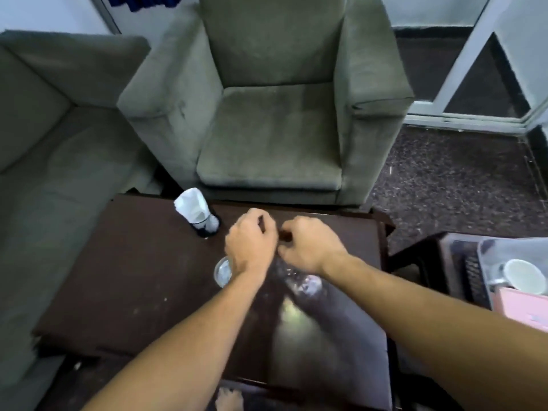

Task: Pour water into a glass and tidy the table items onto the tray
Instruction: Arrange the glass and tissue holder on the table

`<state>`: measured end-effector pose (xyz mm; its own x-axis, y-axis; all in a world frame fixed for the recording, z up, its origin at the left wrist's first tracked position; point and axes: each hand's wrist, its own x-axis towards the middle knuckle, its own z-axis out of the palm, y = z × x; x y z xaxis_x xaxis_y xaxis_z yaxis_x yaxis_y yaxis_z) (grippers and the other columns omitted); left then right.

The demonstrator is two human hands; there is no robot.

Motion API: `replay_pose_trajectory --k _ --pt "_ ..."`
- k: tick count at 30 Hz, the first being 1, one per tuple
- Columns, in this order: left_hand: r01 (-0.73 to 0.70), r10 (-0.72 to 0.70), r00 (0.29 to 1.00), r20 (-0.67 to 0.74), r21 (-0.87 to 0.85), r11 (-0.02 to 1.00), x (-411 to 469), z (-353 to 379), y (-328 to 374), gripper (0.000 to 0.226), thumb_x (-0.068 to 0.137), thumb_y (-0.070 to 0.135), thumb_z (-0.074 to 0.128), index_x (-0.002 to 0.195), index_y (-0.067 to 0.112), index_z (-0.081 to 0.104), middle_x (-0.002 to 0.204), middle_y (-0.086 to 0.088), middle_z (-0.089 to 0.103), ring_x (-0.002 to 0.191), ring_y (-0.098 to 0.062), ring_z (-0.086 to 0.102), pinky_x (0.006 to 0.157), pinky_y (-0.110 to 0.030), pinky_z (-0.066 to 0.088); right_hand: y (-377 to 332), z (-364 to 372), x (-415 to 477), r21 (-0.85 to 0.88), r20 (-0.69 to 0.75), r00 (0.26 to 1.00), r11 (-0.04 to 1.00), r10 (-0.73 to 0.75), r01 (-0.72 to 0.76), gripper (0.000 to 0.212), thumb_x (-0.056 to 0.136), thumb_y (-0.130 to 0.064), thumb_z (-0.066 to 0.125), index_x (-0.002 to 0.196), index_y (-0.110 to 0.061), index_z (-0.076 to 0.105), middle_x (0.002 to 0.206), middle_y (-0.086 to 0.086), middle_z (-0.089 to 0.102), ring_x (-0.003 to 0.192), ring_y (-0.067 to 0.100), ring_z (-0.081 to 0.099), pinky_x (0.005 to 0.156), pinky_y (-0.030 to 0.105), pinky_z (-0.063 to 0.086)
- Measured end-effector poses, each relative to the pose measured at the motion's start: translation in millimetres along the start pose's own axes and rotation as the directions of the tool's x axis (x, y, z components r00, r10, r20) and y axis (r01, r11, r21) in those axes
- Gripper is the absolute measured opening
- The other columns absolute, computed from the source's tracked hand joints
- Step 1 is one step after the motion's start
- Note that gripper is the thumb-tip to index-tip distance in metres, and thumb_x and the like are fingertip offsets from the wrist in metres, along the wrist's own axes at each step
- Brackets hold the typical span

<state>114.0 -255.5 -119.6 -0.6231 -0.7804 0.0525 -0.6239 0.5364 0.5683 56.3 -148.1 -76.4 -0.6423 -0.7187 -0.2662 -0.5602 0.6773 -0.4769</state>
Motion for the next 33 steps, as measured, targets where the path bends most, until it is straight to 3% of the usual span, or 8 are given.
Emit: replay_pose_trajectory --k 3,7,10,12,16,23,28,33 --pt "0.063 -0.063 0.998 0.002 0.021 0.998 29 -25 -74 0.014 0.090 0.031 0.057 0.091 0.025 0.070 0.091 0.000 0.074 0.090 -0.035 0.066 0.072 -0.037 0.049 -43 51 27 0.034 0.039 0.999 0.999 0.005 -0.006 0.035 0.084 -0.038 0.066 0.115 -0.021 0.066 0.118 0.006 0.061 0.113 0.032 0.061 0.089 0.038 0.052" --pt "0.134 -0.140 0.988 0.069 0.083 0.988 61 -37 -155 0.017 0.086 0.037 0.062 0.099 0.029 0.069 0.088 0.007 0.069 0.089 -0.027 0.066 0.073 -0.034 0.049 -67 106 59 -0.025 0.138 0.990 1.000 0.006 -0.003 0.083 0.073 -0.052 0.076 0.144 -0.026 0.042 0.136 0.000 0.045 0.130 0.025 0.045 0.097 0.041 0.049" --pt "0.189 -0.200 0.974 0.108 0.105 0.976 92 -29 -197 0.038 0.083 0.046 0.068 0.115 0.026 0.064 0.103 0.006 0.065 0.098 -0.024 0.065 0.082 -0.035 0.049 -66 135 81 -0.137 0.226 0.973 0.990 0.040 -0.009 0.116 0.060 -0.062 0.083 0.154 -0.029 0.023 0.145 -0.003 0.037 0.136 0.024 0.037 0.104 0.043 0.045" --pt "0.231 -0.240 0.962 0.129 0.081 0.970 109 -21 -215 0.055 0.078 0.049 0.073 0.125 0.023 0.058 0.114 0.003 0.062 0.107 -0.024 0.063 0.087 -0.035 0.048 -65 151 90 -0.224 0.276 0.960 0.975 0.050 0.014 0.127 0.054 -0.064 0.085 0.155 -0.029 0.016 0.144 -0.003 0.035 0.134 0.023 0.038 0.101 0.045 0.047" --pt "0.298 -0.293 0.938 0.184 0.001 0.955 129 0 -231 0.084 0.070 0.051 0.081 0.139 0.019 0.046 0.132 -0.001 0.055 0.122 -0.024 0.056 0.099 -0.039 0.046 -61 176 97 -0.253 0.252 0.965 0.967 0.078 -0.012 0.120 0.057 -0.055 0.087 0.153 -0.026 0.021 0.142 -0.002 0.037 0.131 0.023 0.040 0.094 0.043 0.052" --pt "0.264 -0.234 0.944 0.233 -0.108 0.958 137 20 -239 0.104 0.059 0.055 0.087 0.144 0.019 0.039 0.139 0.001 0.051 0.130 -0.020 0.051 0.107 -0.039 0.043 -45 196 85 -0.083 0.085 0.994 0.994 0.073 -0.066 0.109 0.059 -0.053 0.084 0.148 -0.028 0.026 0.134 -0.007 0.040 0.126 0.021 0.047 0.091 0.043 0.055" --pt "0.275 -0.227 0.949 0.221 -0.219 0.936 141 23 -241 0.115 0.053 0.057 0.090 0.147 0.020 0.036 0.144 0.003 0.047 0.131 -0.015 0.051 0.109 -0.040 0.044 -37 211 68 0.128 -0.073 0.989 0.985 0.125 -0.115 0.108 0.060 -0.057 0.084 0.147 -0.029 0.026 0.136 -0.009 0.047 0.126 0.016 0.049 0.103 0.035 0.048" --pt "0.267 -0.214 0.959 0.183 -0.348 0.899 143 28 -236 0.118 0.041 0.061 0.091 0.142 0.028 0.039 0.137 0.012 0.056 0.125 -0.007 0.054 0.106 -0.031 0.045 -36 230 54 0.286 -0.166 0.958 0.941 0.234 -0.180 0.105 0.062 -0.058 0.084 0.149 -0.029 0.033 0.142 -0.011 0.053 0.130 0.011 0.051 0.108 0.029 0.044"
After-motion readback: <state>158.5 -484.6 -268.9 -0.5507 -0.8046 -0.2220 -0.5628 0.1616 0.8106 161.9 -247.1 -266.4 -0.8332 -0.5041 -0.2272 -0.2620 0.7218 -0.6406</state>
